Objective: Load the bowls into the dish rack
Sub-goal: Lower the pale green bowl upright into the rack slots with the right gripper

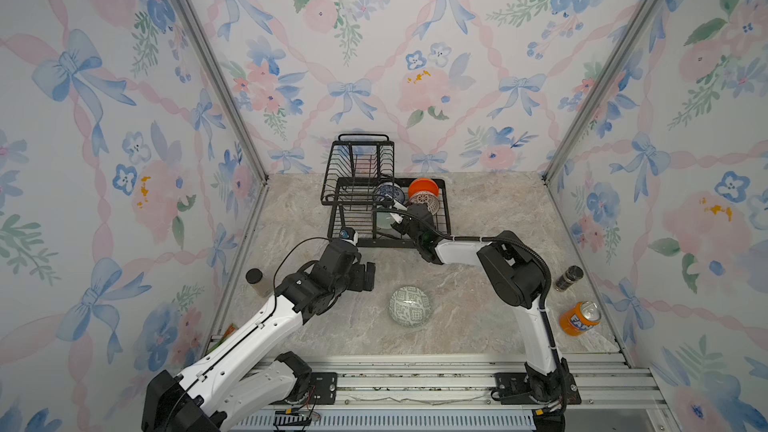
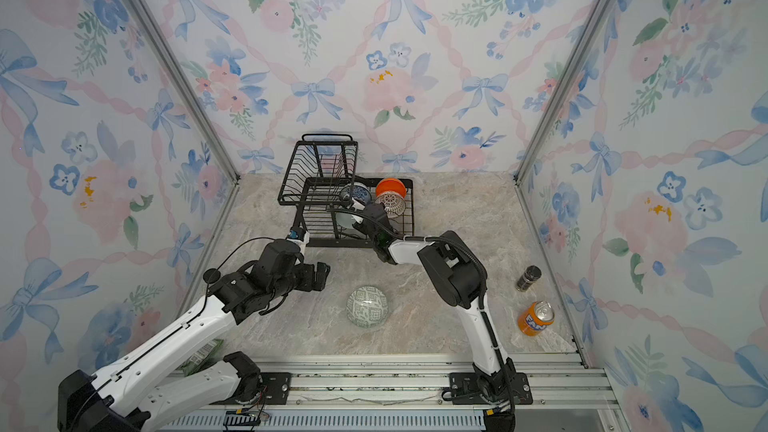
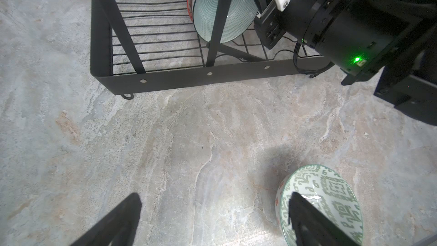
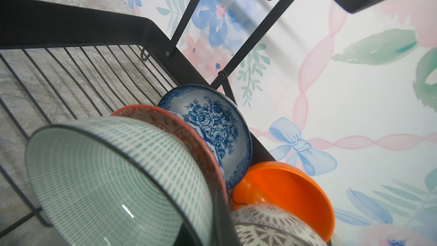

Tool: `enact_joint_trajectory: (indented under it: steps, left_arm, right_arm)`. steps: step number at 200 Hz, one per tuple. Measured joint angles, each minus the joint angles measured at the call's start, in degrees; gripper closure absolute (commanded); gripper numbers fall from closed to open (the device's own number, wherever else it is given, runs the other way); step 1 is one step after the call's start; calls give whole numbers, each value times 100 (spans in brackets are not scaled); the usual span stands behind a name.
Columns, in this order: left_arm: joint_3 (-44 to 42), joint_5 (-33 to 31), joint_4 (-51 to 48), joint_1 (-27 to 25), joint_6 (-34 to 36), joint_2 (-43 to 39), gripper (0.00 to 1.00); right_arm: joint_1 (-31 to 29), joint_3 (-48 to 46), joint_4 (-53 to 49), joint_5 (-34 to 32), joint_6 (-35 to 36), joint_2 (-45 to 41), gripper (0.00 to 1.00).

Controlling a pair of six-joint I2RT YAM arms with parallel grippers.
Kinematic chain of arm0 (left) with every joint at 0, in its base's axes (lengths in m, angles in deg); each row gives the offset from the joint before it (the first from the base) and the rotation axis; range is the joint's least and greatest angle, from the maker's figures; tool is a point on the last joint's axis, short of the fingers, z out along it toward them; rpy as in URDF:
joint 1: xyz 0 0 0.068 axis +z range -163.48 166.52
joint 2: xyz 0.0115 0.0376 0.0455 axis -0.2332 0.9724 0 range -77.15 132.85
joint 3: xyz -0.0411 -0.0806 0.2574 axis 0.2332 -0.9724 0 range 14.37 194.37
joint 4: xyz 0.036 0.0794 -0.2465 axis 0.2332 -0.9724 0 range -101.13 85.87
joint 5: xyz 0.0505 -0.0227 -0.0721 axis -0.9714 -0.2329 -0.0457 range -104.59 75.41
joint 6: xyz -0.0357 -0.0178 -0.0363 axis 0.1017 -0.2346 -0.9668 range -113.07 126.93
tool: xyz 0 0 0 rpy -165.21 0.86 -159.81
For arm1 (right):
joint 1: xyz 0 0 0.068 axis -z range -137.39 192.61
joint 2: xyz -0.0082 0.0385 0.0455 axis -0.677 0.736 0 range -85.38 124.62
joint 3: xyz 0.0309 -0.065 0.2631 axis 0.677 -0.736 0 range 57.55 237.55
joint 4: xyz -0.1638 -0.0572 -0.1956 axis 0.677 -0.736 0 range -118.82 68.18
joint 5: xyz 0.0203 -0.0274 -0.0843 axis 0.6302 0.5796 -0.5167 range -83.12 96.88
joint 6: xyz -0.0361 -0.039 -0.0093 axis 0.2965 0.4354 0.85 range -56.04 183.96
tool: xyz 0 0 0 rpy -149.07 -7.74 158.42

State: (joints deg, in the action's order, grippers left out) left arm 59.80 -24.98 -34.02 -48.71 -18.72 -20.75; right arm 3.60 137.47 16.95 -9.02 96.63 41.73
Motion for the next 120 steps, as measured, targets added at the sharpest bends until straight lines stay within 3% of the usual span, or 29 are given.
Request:
enact_joint_trajectory:
  steps: [120]
  left_arm:
    - [-33,0,0,0,-17,-2,2]
  right_arm:
    - [-11,-70,87,-17,85,-7,100]
